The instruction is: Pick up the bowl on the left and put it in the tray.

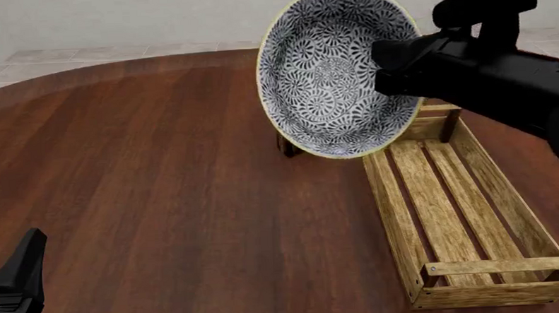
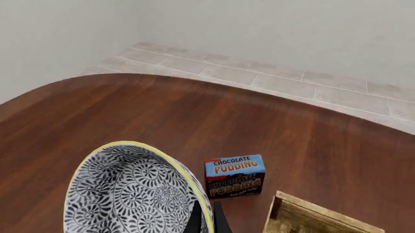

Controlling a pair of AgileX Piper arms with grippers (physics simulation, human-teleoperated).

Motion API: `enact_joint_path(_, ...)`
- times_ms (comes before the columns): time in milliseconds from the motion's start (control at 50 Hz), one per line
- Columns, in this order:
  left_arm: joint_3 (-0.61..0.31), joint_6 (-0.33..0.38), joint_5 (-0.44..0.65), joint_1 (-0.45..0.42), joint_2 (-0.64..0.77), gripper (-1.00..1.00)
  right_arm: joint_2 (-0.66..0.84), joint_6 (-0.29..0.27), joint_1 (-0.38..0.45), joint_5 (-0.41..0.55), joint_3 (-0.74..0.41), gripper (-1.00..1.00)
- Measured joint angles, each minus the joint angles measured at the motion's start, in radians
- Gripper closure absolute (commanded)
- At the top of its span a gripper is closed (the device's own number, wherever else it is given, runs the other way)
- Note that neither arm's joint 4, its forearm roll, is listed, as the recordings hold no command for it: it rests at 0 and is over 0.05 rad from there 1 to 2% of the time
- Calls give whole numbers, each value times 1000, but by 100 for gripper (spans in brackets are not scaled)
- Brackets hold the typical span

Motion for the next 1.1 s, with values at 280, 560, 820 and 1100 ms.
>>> enact_joint_path(280,0,0,0,0,0,-100,-42,43,-54,13,3,100)
enact_joint_path(560,0,0,0,0,0,-100,-75,118,-99,7,36,100)
enact_joint_path(820,0,0,0,0,0,-100,-103,194,-139,-2,58,100)
enact_joint_path(1100,0,0,0,0,0,-100,-117,282,-188,-32,90,100)
